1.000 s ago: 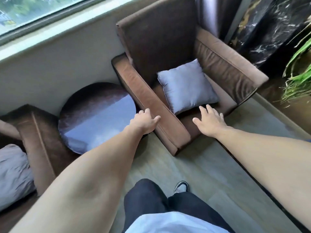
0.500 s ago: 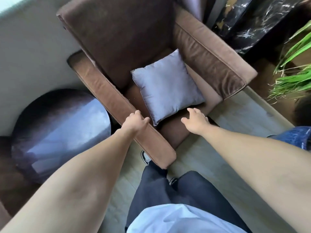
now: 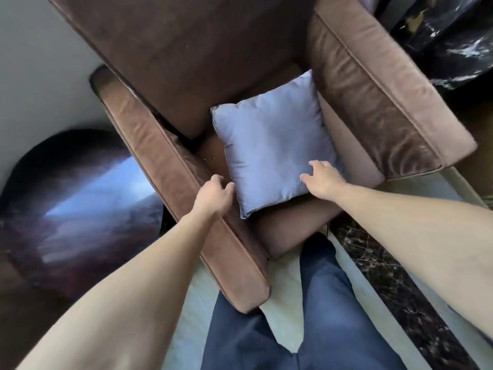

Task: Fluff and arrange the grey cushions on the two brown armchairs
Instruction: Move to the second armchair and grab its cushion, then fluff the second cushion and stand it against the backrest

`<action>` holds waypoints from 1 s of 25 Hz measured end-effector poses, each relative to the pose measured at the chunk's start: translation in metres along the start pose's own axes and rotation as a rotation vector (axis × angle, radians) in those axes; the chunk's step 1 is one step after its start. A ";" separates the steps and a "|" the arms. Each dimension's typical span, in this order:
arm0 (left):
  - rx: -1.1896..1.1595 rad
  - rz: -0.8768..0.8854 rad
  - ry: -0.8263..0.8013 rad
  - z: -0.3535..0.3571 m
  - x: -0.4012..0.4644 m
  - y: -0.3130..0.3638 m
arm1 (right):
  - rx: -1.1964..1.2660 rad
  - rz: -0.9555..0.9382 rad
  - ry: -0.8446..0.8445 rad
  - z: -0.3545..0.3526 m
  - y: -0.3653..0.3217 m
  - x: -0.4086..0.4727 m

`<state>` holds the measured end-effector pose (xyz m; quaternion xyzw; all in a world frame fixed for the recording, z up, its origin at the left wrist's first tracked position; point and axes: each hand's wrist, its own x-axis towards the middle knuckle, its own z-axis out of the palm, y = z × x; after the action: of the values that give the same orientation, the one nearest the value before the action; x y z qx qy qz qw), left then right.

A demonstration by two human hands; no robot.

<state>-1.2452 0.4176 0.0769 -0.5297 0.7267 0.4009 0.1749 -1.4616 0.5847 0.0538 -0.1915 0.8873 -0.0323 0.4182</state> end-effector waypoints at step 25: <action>-1.059 -0.323 0.100 0.064 0.140 0.019 | 0.639 -0.158 -0.149 -0.081 0.023 0.219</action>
<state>-1.3267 0.3806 -0.0501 -0.6683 0.3430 0.6538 -0.0908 -1.6559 0.5172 -0.0581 -0.1207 0.7818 -0.3270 0.5171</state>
